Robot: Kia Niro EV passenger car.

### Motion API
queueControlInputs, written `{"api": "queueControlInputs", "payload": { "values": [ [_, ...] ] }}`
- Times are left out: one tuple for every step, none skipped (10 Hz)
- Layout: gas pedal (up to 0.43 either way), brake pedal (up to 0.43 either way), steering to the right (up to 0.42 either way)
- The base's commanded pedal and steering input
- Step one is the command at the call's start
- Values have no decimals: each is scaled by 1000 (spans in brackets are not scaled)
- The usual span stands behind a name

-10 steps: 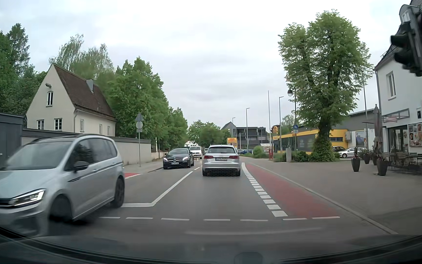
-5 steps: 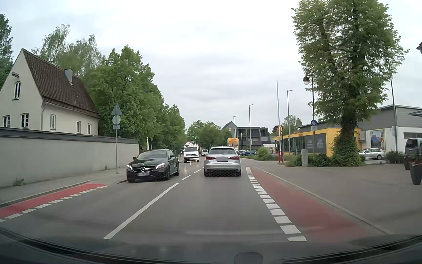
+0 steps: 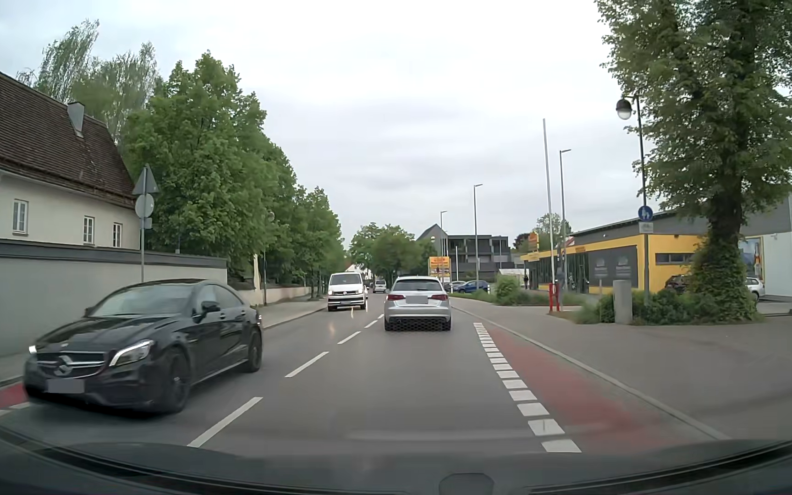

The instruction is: Follow the waypoints while adhering to traffic rules and regulations

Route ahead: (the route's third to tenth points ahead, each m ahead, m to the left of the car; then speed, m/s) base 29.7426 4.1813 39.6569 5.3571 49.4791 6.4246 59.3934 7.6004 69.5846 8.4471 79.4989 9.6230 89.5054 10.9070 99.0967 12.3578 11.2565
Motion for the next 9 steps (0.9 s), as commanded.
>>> {"api": "queueControlInputs", "payload": {
  "values": [
    [150, 0, -3],
    [150, 0, -2],
    [138, 0, -2],
    [130, 0, -3],
    [130, 0, -2],
    [130, 0, -3],
    [130, 0, -2],
    [130, 0, -3],
    [130, 0, -3]
  ]
}}
